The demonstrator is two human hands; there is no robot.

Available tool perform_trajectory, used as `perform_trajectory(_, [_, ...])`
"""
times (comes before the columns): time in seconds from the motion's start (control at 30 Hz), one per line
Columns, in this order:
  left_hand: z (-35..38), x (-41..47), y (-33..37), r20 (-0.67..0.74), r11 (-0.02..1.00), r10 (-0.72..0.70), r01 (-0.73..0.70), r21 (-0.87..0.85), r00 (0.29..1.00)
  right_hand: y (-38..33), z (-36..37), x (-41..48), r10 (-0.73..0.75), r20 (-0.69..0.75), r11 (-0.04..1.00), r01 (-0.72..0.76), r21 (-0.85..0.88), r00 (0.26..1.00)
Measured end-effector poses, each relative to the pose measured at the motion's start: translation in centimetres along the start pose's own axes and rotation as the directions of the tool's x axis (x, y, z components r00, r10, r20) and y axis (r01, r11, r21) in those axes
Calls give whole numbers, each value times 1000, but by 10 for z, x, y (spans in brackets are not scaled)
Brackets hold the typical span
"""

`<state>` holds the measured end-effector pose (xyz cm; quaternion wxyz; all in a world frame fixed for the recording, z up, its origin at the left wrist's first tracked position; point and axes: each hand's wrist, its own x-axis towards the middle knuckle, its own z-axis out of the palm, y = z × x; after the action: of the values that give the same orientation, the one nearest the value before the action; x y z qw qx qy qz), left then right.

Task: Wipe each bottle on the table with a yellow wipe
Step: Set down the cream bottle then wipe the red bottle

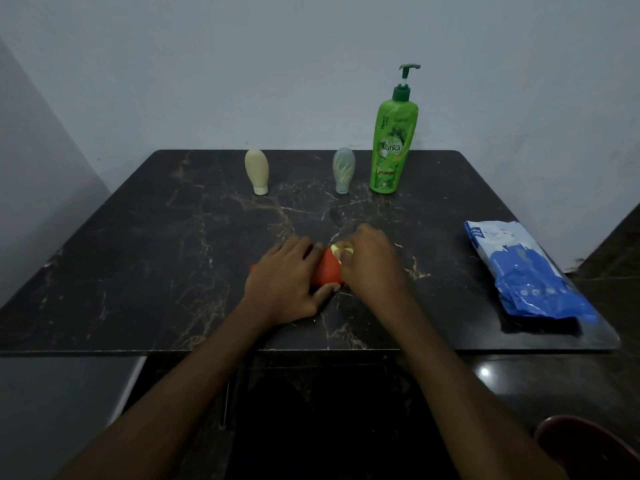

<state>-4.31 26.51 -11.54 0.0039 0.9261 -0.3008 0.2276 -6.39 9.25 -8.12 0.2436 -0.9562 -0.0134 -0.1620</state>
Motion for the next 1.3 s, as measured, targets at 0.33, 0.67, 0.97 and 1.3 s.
perform_trajectory(0.33, [1,1,1,2,998,-69,69,11,998,20,-2,-34,52,-32,977,-44,207,998])
perform_trajectory(0.67, [-4,-1,5,-100,997,-72,68,-35,992,11,-12,-19,15,-84,971,5,239,996])
perform_trajectory(0.97, [-6,-4,8,-163,998,-39,46,38,986,-8,-18,-6,14,-96,1000,-12,19,995])
perform_trajectory(1.3, [-6,-2,10,-98,999,-6,10,43,995,9,-13,-22,25,-129,993,-9,119,991])
